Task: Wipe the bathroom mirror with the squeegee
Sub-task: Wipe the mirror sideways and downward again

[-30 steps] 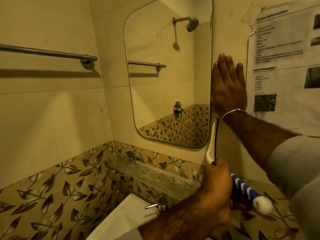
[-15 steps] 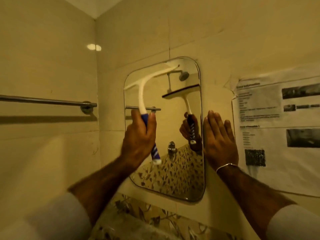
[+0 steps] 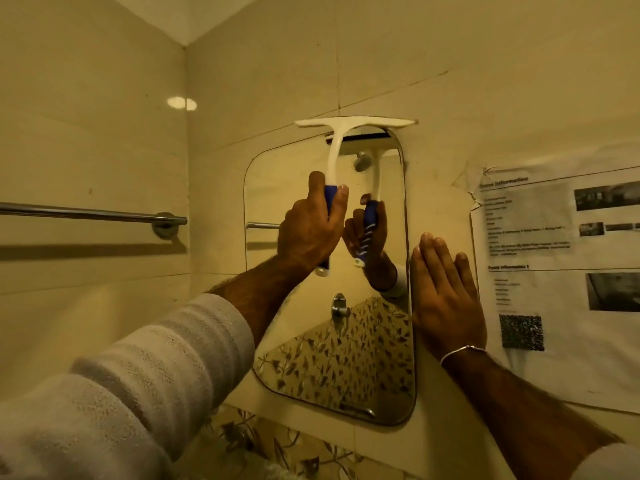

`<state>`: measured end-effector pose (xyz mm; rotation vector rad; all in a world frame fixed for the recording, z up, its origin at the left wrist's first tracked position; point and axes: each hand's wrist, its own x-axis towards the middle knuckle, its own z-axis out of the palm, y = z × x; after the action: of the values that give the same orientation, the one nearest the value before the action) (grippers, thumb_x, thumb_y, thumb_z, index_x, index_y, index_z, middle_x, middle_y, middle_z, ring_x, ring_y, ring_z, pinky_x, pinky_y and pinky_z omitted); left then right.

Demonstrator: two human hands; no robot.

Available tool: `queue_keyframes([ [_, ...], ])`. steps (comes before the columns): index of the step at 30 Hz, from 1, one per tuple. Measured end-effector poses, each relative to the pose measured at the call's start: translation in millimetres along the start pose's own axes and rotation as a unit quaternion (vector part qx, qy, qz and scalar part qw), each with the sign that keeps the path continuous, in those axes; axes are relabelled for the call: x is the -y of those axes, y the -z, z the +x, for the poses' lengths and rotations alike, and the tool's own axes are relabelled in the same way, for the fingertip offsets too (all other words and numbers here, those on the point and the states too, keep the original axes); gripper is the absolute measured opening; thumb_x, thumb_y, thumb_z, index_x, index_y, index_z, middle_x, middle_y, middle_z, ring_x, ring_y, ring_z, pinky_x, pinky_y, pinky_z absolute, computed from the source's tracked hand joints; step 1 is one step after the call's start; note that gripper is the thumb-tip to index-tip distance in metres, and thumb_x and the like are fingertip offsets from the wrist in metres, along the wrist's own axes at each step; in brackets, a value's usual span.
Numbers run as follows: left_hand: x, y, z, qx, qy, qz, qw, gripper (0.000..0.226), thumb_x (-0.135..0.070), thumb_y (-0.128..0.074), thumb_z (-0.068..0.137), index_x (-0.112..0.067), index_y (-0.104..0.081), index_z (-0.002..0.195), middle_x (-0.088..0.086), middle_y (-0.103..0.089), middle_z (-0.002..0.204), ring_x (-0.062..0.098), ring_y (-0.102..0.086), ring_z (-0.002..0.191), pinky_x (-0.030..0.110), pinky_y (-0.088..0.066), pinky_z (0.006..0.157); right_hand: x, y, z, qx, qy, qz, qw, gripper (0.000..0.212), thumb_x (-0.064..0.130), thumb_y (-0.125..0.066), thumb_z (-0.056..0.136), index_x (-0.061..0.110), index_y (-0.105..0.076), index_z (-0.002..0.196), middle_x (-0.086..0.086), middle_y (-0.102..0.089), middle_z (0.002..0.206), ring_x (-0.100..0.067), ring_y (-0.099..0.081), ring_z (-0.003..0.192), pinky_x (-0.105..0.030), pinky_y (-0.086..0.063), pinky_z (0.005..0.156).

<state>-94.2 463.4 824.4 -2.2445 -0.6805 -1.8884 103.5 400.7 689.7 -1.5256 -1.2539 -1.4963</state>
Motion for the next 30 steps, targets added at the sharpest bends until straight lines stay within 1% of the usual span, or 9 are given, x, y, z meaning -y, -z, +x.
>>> queue_keyframes([
  [3,14.9,16.9,15.5,0.038,-0.097,-0.051,0.993,0.024,-0.031,-0.042,0.101,-0.012,-0.041,0.116,-0.007,-0.049,0.068,0.006,-0.051,0.048,0.019,-0.044,0.043,-0.4,-0.7,-0.2,-0.009,0.0,-0.004,1.0,0.064,0.006,-0.047,0.09,-0.003,-0.033,0.151,-0.022,-0.023,0.162,-0.036,-0.019,0.152,-0.056,-0.02,0.121],
  [6,28.5,37.3,36.4,0.104,-0.156,-0.066,0.98,0.017,-0.022,-0.044,0.101,-0.013,-0.043,0.115,-0.009,-0.047,0.073,0.0,-0.047,0.056,0.011,-0.041,0.051,0.2,-0.2,0.5,-0.019,0.001,-0.004,1.0,0.068,-0.002,-0.055,0.087,-0.002,-0.033,0.151,-0.022,-0.024,0.161,-0.036,-0.02,0.151,-0.056,-0.021,0.12],
  [10,46.6,41.5,56.4,0.193,-0.199,-0.015,0.961,0.015,-0.02,-0.047,0.1,-0.017,-0.047,0.115,-0.013,-0.048,0.082,0.003,-0.046,0.068,0.017,-0.038,0.063,0.3,0.8,1.5,-0.013,-0.001,-0.007,1.0,0.077,0.002,-0.07,0.081,-0.003,-0.036,0.15,-0.022,-0.026,0.161,-0.037,-0.022,0.15,-0.056,-0.021,0.12],
  [13,56.3,36.9,64.4,0.221,-0.211,-0.001,0.952,0.014,-0.019,-0.048,0.099,-0.022,-0.047,0.113,-0.016,-0.047,0.087,-0.003,-0.048,0.074,0.011,-0.035,0.065,-0.3,-0.2,1.2,-0.007,-0.001,-0.01,1.0,0.08,0.005,-0.074,0.08,-0.002,-0.035,0.15,-0.022,-0.026,0.161,-0.036,-0.021,0.151,-0.056,-0.02,0.12],
  [16,64.9,31.7,66.0,0.241,-0.221,-0.004,0.945,0.015,-0.024,-0.048,0.098,-0.022,-0.048,0.113,-0.01,-0.048,0.093,0.001,-0.05,0.08,0.014,-0.039,0.069,-0.3,-0.8,1.1,-0.015,0.004,-0.006,1.0,0.074,0.003,-0.065,0.085,-0.001,-0.032,0.151,-0.022,-0.025,0.161,-0.036,-0.02,0.151,-0.056,-0.02,0.12],
  [20,74.4,30.6,68.7,0.264,-0.201,-0.011,0.943,0.023,-0.03,-0.048,0.095,-0.02,-0.048,0.116,0.004,-0.055,0.102,0.022,-0.057,0.088,0.034,-0.053,0.077,-0.7,-0.2,1.0,-0.015,0.005,-0.004,1.0,0.069,0.013,-0.049,0.086,0.0,-0.03,0.151,-0.021,-0.024,0.162,-0.034,-0.018,0.151,-0.053,-0.016,0.122],
  [22,80.7,35.1,72.7,0.268,-0.199,-0.002,0.943,0.019,-0.026,-0.048,0.097,-0.022,-0.047,0.115,0.001,-0.055,0.099,0.017,-0.057,0.087,0.032,-0.052,0.075,-0.2,-0.4,1.2,-0.016,0.005,-0.002,1.0,0.068,0.014,-0.046,0.087,0.0,-0.029,0.152,-0.021,-0.023,0.162,-0.033,-0.017,0.152,-0.053,-0.015,0.122],
  [25,93.5,49.3,78.8,0.261,-0.197,0.024,0.945,0.014,-0.021,-0.047,0.098,-0.023,-0.045,0.112,-0.012,-0.049,0.087,-0.003,-0.051,0.076,0.02,-0.04,0.068,-0.3,-1.0,1.3,-0.025,0.009,-0.006,1.0,0.068,0.015,-0.045,0.087,0.0,-0.028,0.152,-0.021,-0.023,0.162,-0.034,-0.018,0.151,-0.053,-0.015,0.122],
  [30,129.6,80.1,85.7,0.269,-0.175,0.094,0.942,0.027,-0.034,-0.044,0.091,-0.019,-0.048,0.113,-0.01,-0.048,0.082,0.009,-0.045,0.071,0.03,-0.042,0.067,-0.2,0.0,1.8,-0.032,0.011,-0.017,0.999,0.069,0.012,-0.046,0.086,0.0,-0.029,0.152,-0.021,-0.023,0.162,-0.034,-0.018,0.151,-0.05,-0.009,0.124],
])
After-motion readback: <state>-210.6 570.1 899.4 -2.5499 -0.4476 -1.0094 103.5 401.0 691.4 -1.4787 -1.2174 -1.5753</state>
